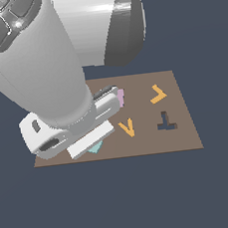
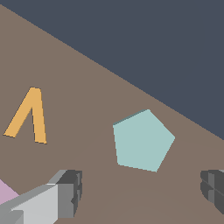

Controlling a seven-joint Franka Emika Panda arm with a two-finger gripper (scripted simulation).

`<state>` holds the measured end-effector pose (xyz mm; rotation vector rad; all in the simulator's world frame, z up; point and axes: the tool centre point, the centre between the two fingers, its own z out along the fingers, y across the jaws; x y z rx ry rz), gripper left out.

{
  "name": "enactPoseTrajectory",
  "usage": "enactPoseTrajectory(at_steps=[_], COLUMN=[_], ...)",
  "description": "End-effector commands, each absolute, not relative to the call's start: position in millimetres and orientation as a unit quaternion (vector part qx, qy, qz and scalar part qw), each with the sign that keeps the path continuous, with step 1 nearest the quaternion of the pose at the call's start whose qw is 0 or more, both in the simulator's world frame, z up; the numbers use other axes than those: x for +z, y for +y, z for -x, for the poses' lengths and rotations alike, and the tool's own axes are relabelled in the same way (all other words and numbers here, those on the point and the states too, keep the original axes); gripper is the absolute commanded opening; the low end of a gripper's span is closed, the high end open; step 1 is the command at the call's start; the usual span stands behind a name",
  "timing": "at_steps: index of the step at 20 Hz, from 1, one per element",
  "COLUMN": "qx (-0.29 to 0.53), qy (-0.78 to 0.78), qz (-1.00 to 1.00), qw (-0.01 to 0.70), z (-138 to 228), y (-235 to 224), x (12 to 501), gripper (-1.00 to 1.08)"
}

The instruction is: Insert a designated object into the corresponding slot on a board.

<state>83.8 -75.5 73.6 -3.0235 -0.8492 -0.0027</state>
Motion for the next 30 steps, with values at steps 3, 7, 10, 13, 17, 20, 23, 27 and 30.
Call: enactPoseTrajectory(at_steps=[3,7,10,13,17,20,23,27,30], qx=[-0.001,0.000,0.000,0.000,0.000,0.000,0.000,0.000,0.000], qy=[-0.304,-0.320,-0.327,-0.329,-0.328,-0.329,-0.329,-0.329,-0.329], qz=[0.953,0.947,0.945,0.944,0.945,0.944,0.944,0.944,0.944], qw=[0.000,0.000,0.000,0.000,0.000,0.000,0.000,0.000,0.000], z=[-96,-102,-105,-106,-105,-106,-106,-106,-106], y=[-75,-75,-74,-74,-74,-74,-74,-74,-74], x=[60,53,51,50,46,36,30,30,30], gripper=[1.00,1.00,1.00,1.00,1.00,1.00,1.00,-1.00,-1.00])
